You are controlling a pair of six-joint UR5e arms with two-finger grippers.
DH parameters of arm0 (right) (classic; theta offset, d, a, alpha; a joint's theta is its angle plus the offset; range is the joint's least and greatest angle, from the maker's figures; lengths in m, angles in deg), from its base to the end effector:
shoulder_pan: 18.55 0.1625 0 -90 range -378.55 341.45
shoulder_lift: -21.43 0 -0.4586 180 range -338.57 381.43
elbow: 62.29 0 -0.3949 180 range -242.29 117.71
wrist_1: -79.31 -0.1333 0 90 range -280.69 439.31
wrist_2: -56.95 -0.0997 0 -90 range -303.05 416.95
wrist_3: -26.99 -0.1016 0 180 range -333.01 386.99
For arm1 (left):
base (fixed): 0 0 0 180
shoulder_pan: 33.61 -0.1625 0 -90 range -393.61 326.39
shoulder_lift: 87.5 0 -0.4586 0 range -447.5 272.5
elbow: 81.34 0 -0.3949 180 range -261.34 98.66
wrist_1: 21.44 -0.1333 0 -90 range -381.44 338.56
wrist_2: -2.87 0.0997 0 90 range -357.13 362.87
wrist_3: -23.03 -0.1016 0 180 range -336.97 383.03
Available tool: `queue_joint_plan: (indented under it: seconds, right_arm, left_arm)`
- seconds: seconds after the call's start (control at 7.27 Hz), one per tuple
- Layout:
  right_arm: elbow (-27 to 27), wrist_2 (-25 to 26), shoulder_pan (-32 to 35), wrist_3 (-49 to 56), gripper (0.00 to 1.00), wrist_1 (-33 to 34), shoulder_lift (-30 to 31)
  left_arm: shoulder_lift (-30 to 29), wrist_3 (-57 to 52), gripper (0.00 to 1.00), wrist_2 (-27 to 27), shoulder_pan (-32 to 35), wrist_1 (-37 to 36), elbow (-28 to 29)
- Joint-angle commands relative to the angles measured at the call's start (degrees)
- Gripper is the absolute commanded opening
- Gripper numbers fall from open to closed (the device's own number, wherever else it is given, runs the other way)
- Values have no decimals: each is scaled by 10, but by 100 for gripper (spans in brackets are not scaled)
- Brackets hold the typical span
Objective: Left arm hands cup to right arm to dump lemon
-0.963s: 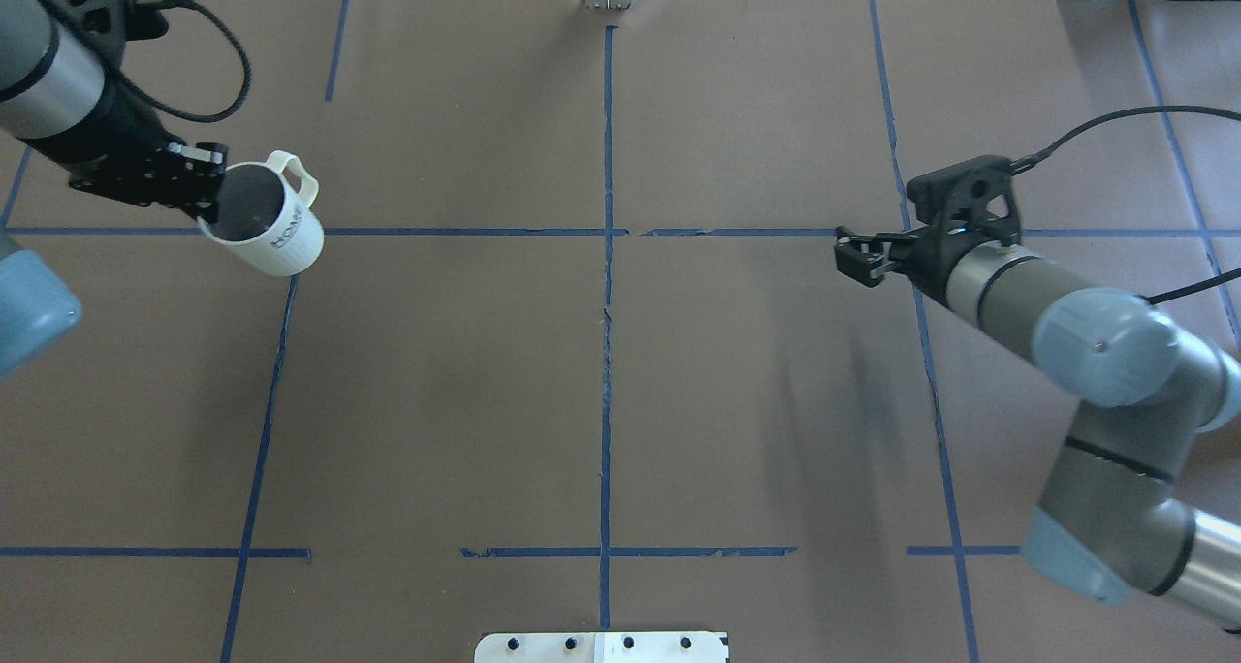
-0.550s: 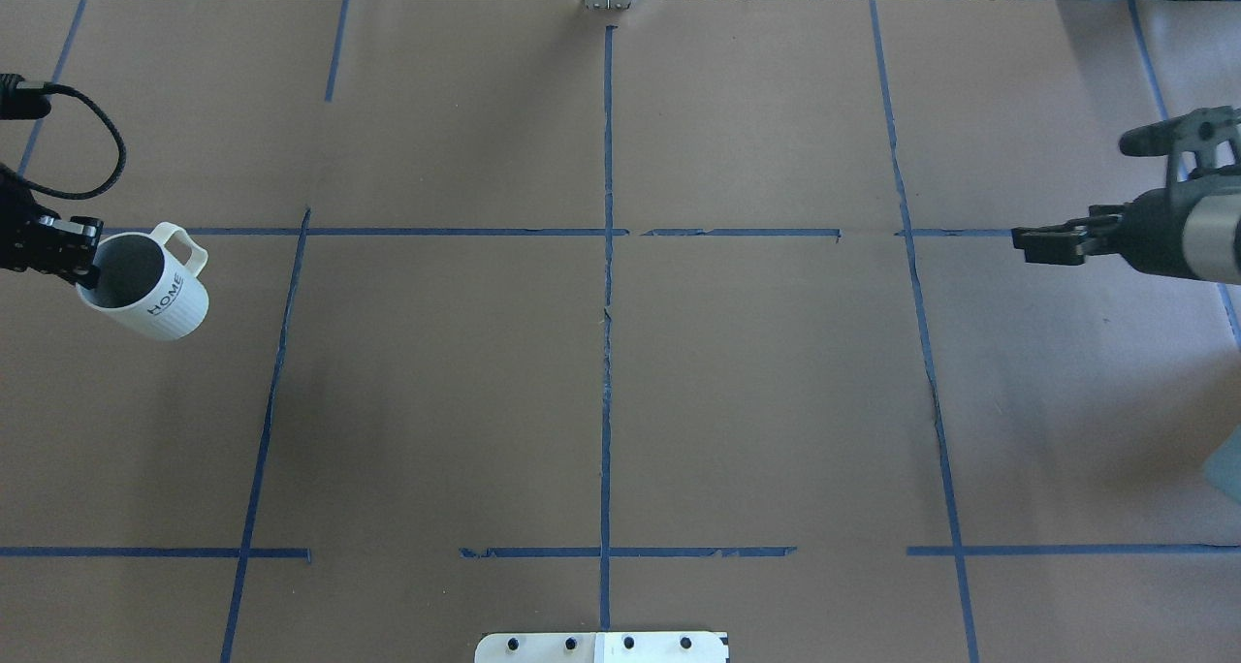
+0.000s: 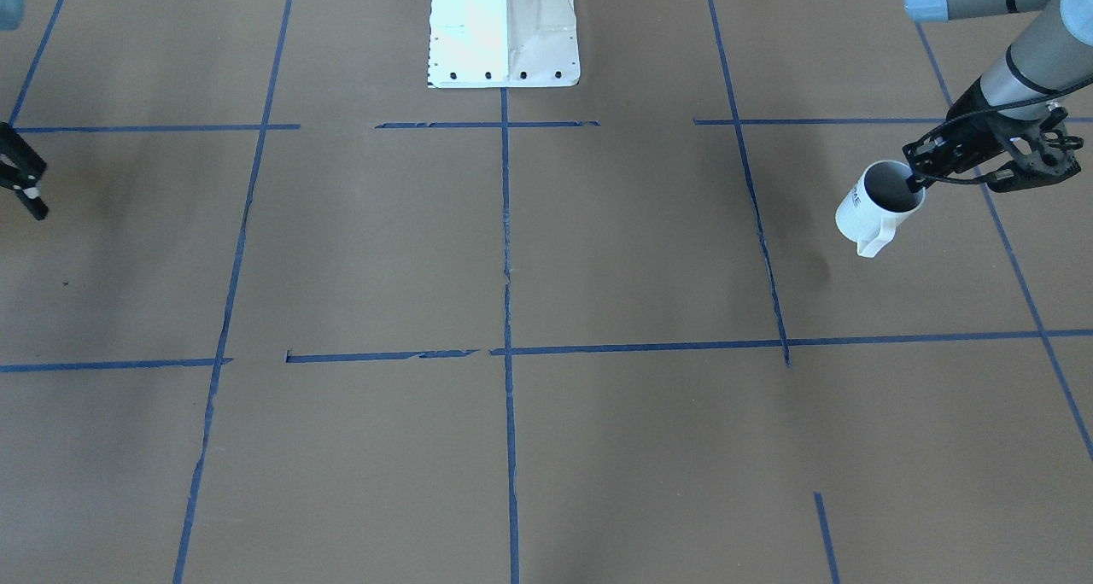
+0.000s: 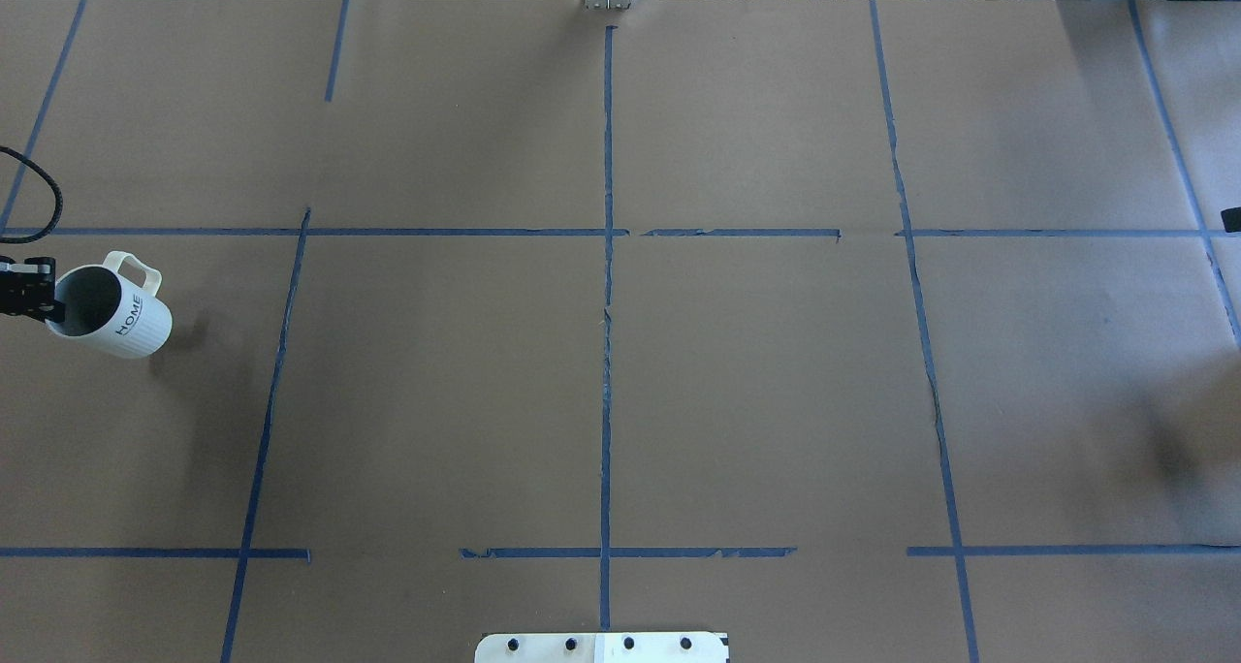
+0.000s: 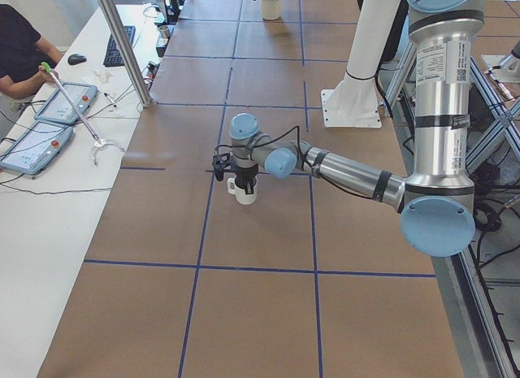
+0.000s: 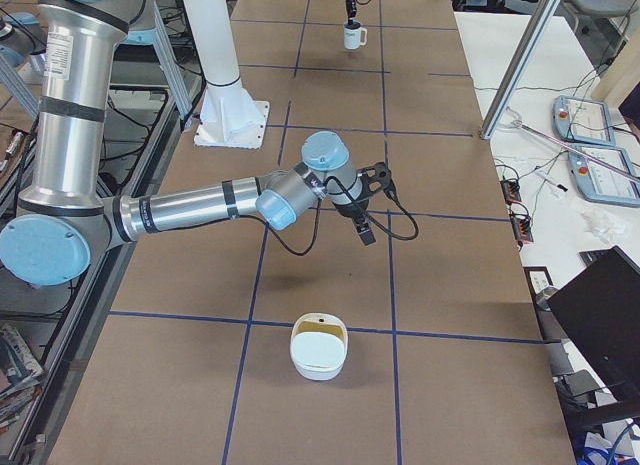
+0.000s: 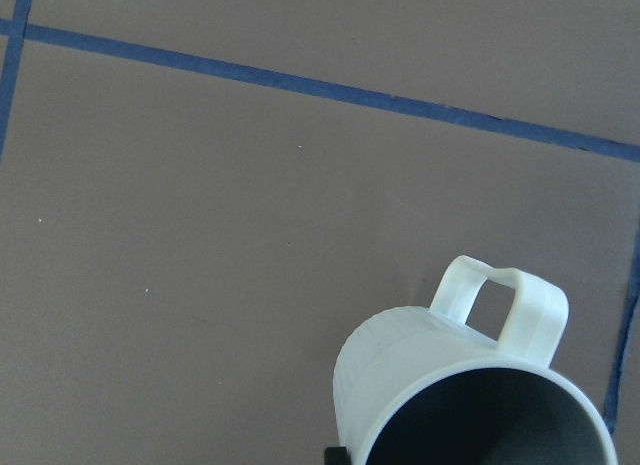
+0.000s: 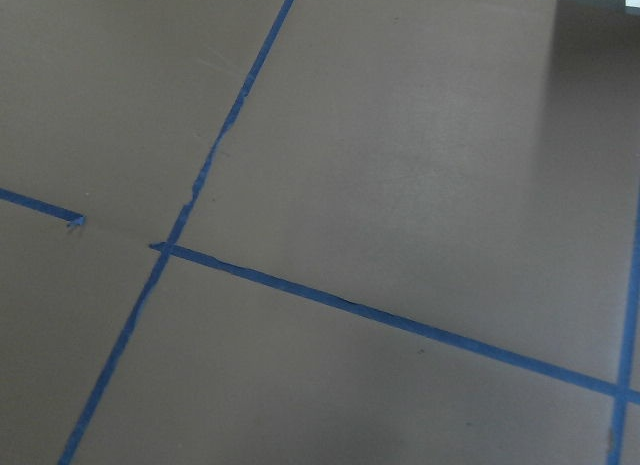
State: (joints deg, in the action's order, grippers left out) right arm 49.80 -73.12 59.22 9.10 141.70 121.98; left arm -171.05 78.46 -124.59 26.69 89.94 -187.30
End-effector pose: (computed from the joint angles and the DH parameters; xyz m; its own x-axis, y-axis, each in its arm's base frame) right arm -0.0246 -0.4340 0.5317 0.6803 -0.2994 0.6690 -0.0470 0.8931 0.4475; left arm 0.1682 -0.4393 0.5710 0.6536 -0.2368 -0.7189 0.1991 0.9701 -0.1385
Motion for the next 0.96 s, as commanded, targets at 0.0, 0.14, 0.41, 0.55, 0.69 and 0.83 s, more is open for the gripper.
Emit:
queue_joint_plan:
  seconds: [0.0, 0.14, 0.41, 0.55, 0.69, 0.83]
  right_arm:
    - [2, -33, 28, 33, 100, 40, 3]
    - [2, -34, 28, 33, 100, 40, 3]
    - [2, -34, 28, 33, 100, 40, 3]
    - [2, -34, 28, 33, 100, 40, 3]
    - [2, -34, 28, 33, 100, 41, 3]
    - [2, -34, 28, 33, 100, 41, 3]
  left_arm:
    - [31, 22, 0, -2, 0, 29, 2]
    - [32, 44, 1, -2, -1, 35, 10]
    - [30, 49, 3, -2, -4, 34, 16]
    - [30, 50, 6, -2, -4, 34, 19]
    - [30, 50, 9, -2, -4, 35, 21]
    - [30, 47, 33, -2, -4, 35, 22]
